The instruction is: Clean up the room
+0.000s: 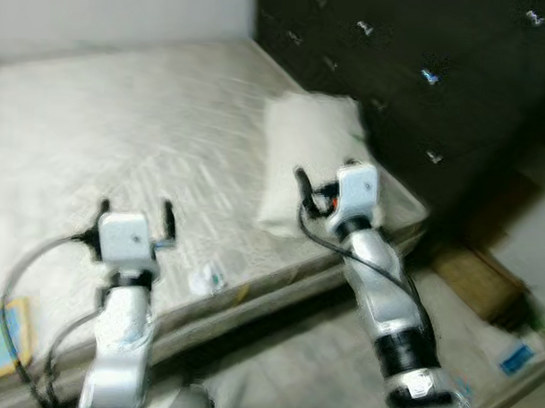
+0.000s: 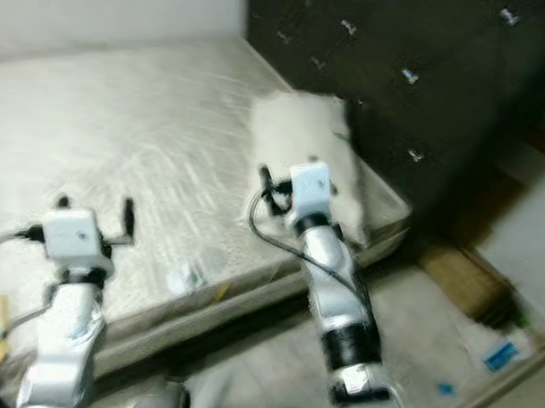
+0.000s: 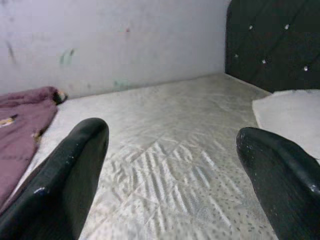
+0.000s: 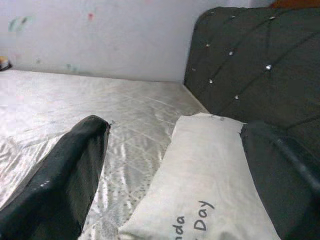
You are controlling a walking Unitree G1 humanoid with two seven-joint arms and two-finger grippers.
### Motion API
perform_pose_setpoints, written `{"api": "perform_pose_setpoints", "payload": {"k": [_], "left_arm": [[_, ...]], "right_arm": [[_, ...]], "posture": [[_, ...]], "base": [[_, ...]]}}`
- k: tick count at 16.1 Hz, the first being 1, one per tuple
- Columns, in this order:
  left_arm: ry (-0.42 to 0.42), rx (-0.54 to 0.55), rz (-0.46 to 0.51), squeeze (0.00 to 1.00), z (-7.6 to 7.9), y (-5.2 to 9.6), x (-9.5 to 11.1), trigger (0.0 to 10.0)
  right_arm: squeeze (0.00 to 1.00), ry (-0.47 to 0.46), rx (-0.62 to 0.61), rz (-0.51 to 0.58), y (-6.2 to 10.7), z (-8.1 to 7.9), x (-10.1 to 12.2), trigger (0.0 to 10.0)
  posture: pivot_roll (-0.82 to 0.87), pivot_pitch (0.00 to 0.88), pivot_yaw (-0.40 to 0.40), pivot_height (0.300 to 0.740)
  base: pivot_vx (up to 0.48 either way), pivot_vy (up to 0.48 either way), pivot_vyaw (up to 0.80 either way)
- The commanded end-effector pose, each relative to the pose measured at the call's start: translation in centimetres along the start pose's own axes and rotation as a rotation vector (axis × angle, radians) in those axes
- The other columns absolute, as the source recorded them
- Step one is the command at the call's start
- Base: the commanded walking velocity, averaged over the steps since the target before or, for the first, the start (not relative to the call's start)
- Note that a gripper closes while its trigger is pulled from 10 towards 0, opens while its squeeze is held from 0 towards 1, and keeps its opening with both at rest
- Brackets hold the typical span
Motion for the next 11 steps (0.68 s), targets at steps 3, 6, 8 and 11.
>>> {"api": "perform_pose_setpoints", "payload": {"k": [3, 6, 8, 11], "left_arm": [[-0.017, 0.007, 0.007, 0.0, -0.16, -0.37, 0.16, 10.0], [-0.02, 0.005, 0.012, 0.0, -0.13, -0.52, 0.21, 10.0], [-0.021, 0.006, 0.014, 0.0, -0.11, -0.56, 0.24, 10.0], [-0.022, 0.009, 0.018, 0.0, -0.12, -0.63, 0.31, 10.0]], "right_arm": [[0.0, -0.013, -0.004, 0.021, -0.25, -0.07, 0.65, 10.0], [0.0, -0.016, 0.004, 0.025, -0.41, -0.23, 0.79, 10.0], [0.0, -0.016, 0.006, 0.029, -0.54, -0.29, 0.91, 10.0], [0.0, -0.021, 0.012, 0.032, -0.6, -0.48, 1.0, 10.0]], "posture": [[0.02, 0.02, -0.087, 0.74], [0.02, 0.019, -0.089, 0.74], [0.02, 0.019, -0.089, 0.74], [0.02, 0.018, -0.089, 0.74]], "base": [[0.0, 0.0, 0.8], [0.0, 0.0, 0.8], [0.0, 0.0, 0.8], [0.0, 0.0, 0.8]]}}
Point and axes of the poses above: a point about 5 cm out from each wrist's last joint towards the gripper, its own y axis pointing back from the gripper into the wrist, its own x axis along the axis of the wrist's last joint, z = x × y, the point moved 3 cm from there along -y, pointing out of the wrist towards the gripper, and after that the axes turned 1 degree about y, right-handed, at the moved point
